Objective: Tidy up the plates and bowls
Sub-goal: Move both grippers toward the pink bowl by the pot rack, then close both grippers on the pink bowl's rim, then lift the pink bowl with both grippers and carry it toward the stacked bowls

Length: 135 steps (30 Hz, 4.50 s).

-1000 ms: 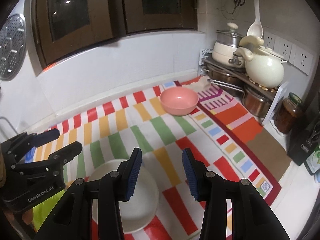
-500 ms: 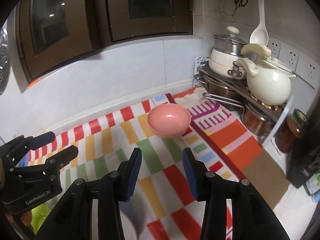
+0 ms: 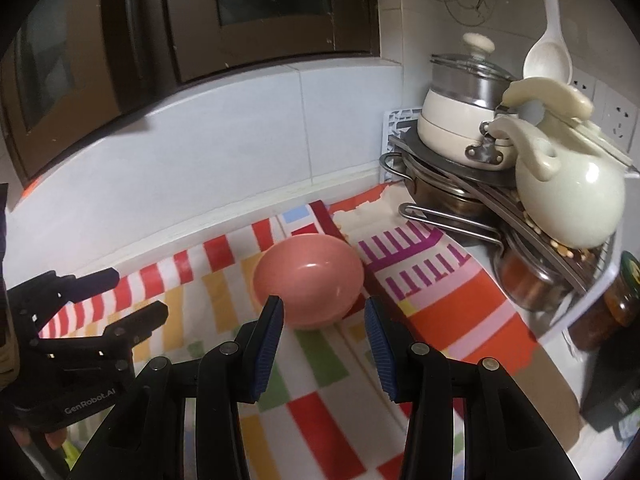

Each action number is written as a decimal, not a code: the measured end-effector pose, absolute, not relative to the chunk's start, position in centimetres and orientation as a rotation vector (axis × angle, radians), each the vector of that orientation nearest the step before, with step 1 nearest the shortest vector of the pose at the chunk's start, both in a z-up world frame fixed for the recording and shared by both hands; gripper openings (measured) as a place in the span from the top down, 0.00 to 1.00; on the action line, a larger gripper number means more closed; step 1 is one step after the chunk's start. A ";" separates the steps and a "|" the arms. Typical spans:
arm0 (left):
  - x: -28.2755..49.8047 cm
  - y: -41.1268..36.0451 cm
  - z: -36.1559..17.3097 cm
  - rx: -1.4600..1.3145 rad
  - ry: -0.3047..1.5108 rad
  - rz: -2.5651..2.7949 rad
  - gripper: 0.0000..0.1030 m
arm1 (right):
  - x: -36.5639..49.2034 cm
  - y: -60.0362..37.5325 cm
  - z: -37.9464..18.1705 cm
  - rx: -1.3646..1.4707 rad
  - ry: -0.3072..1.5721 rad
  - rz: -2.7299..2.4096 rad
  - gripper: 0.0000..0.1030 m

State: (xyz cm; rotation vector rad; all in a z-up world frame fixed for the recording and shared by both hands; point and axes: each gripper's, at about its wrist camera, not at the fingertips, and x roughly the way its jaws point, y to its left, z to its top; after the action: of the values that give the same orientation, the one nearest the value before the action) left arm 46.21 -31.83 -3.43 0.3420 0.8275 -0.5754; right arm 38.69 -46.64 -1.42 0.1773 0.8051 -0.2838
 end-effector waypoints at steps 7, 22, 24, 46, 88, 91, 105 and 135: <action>50.0 -34.6 -6.0 0.365 0.872 -0.578 0.36 | 42.1 -49.5 -4.9 0.236 0.857 -0.287 0.58; 55.1 -39.0 -11.7 0.388 0.943 -0.635 0.44 | 45.9 -52.2 -10.8 0.334 0.945 -0.284 0.62; 55.5 -39.3 -12.3 0.385 0.955 -0.641 0.47 | 46.3 -52.3 -11.3 0.341 0.961 -0.276 0.66; 56.2 -40.2 -13.5 0.354 1.028 -0.675 0.88 | 46.8 -52.3 -11.7 0.376 0.995 -0.278 0.85; 38.4 -25.8 0.1 0.264 0.840 -0.649 0.88 | 29.8 -39.5 1.5 0.311 0.857 -0.264 0.85; 37.2 -24.7 0.6 0.263 0.829 -0.649 0.88 | 28.3 -38.5 2.1 0.308 0.849 -0.263 0.85; 32.5 -20.0 0.5 0.245 0.827 -0.659 0.88 | 23.7 -34.7 2.1 0.326 0.872 -0.251 0.85; 29.3 -18.7 -6.4 0.354 0.957 -0.641 0.87 | 21.6 -32.3 -3.7 0.339 1.011 -0.241 0.85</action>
State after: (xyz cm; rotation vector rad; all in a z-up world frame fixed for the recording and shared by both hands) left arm 29.31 -18.71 -6.40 0.3540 0.9575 -0.6407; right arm 21.61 -32.33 -3.71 0.3391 1.0111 -0.2409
